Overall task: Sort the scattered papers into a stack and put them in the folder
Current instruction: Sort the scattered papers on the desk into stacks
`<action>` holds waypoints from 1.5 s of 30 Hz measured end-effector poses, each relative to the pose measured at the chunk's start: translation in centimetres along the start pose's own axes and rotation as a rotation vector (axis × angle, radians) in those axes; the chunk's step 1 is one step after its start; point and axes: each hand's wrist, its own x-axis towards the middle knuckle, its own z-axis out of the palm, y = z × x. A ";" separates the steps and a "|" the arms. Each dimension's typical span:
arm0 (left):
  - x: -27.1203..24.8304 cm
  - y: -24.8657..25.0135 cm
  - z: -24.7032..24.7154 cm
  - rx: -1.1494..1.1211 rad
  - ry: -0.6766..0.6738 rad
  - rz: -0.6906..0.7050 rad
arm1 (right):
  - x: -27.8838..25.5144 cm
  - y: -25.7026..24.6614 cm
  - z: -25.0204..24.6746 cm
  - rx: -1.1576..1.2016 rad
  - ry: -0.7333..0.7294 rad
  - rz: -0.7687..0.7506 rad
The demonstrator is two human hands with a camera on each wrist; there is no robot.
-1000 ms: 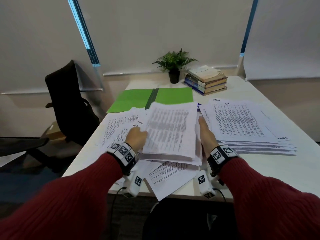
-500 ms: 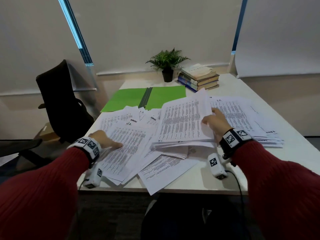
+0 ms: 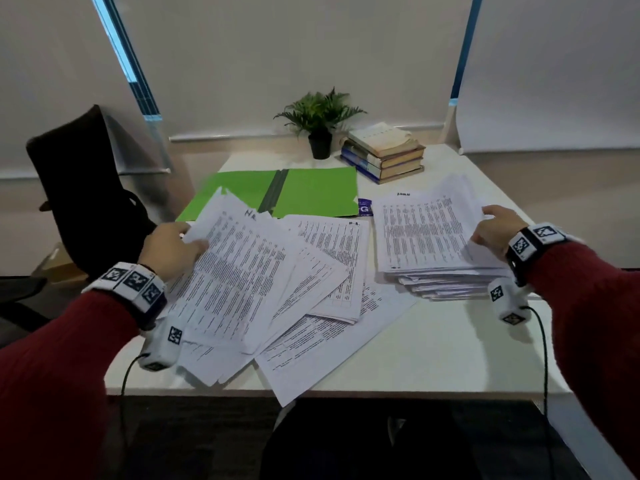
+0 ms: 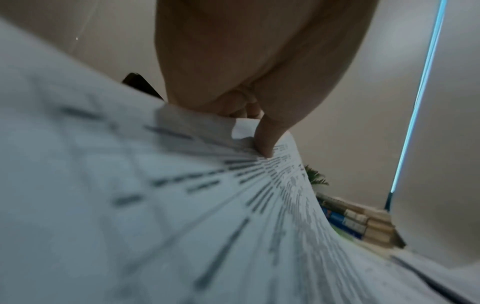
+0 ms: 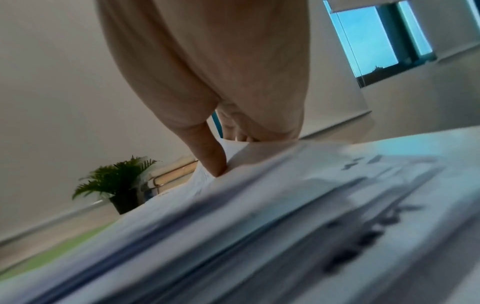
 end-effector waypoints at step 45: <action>0.5 1.7 -0.1 0.027 0.060 -0.027 | -13.8 -3.1 15.3 0.475 -0.350 0.115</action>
